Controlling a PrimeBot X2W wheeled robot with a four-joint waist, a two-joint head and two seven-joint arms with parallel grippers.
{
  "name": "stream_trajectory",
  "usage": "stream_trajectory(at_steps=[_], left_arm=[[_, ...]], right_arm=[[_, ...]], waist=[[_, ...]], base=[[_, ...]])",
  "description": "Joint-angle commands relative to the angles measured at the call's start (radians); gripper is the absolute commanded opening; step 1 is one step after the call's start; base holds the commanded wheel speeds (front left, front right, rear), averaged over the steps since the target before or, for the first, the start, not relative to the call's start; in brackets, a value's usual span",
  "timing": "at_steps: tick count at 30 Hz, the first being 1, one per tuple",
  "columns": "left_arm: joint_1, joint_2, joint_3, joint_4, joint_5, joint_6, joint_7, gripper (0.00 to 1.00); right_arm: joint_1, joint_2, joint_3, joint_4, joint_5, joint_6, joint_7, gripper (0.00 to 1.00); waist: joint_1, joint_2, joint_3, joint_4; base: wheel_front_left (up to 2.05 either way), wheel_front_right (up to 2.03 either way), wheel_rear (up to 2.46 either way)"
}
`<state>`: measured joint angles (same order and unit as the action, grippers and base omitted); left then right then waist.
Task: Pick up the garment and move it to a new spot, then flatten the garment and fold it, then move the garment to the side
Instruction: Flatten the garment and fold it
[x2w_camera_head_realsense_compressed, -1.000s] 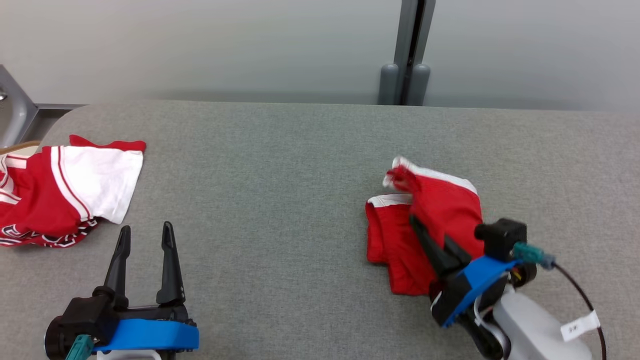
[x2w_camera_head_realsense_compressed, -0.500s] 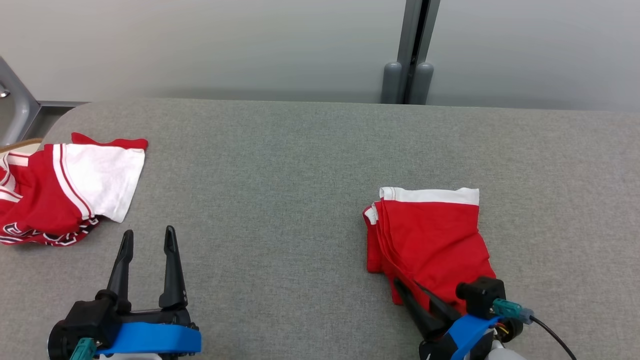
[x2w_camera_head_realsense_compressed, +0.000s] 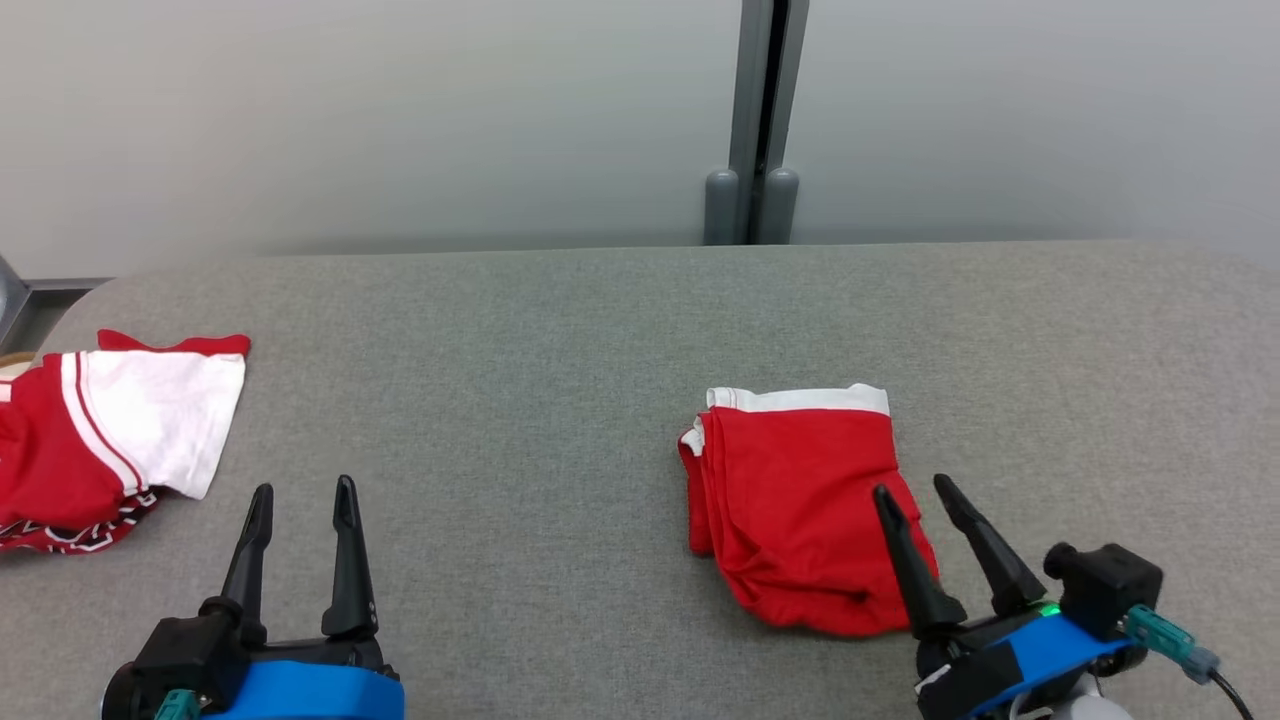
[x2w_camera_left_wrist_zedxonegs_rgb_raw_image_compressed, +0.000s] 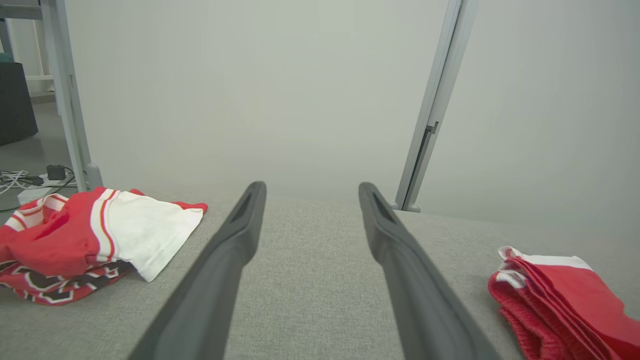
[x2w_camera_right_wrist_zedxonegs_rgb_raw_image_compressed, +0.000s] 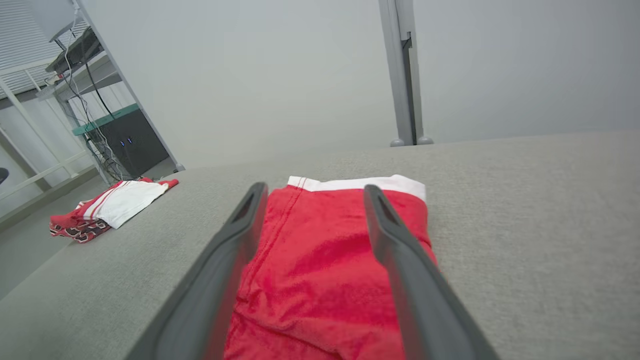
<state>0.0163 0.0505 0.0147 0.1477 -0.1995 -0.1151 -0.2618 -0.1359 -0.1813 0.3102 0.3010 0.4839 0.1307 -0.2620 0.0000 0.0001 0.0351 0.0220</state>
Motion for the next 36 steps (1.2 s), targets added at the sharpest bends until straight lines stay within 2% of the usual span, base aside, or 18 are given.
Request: stream_trajectory(at_steps=[1,8,10,15,26,36], left_arm=[[0.011,0.000,0.005,0.005,0.007,0.003,-0.005,1.00],[0.029,0.000,0.009,0.009,0.024,0.019,-0.005,1.00],[0.041,0.000,0.015,0.016,0.037,0.026,-0.005,1.00],[0.054,0.000,0.019,0.025,0.054,0.040,-0.005,1.00],[0.083,0.007,0.017,0.031,0.074,0.052,-0.005,1.00],[0.077,0.010,0.002,0.044,0.070,0.058,-0.004,1.00]], right_arm=[[0.035,0.013,-0.031,-0.021,-0.013,0.000,-0.003,1.00],[0.094,0.032,-0.159,-0.080,-0.063,0.000,-0.004,1.00],[0.117,0.041,-0.219,-0.106,-0.112,0.000,-0.004,1.00],[0.158,0.066,-0.285,-0.136,-0.169,0.000,-0.004,1.00],[0.222,0.108,-0.322,-0.200,-0.264,0.000,0.051,1.00],[0.241,0.126,-0.339,-0.225,-0.285,0.000,0.102,1.00]], waist=[[0.0000,-0.0001,-0.017,-0.018],[0.0000,-0.0001,-0.038,-0.049],[0.0000,-0.0001,-0.045,-0.057],[0.0000,-0.0001,-0.057,-0.064],[0.0000,-0.0001,-0.067,-0.047],[0.0000,-0.0001,-0.064,-0.026]], base=[[0.00,0.00,0.00],[0.00,0.00,0.00],[0.00,0.00,0.00],[0.00,0.00,0.00],[0.00,0.00,0.00],[0.00,0.00,0.00]])
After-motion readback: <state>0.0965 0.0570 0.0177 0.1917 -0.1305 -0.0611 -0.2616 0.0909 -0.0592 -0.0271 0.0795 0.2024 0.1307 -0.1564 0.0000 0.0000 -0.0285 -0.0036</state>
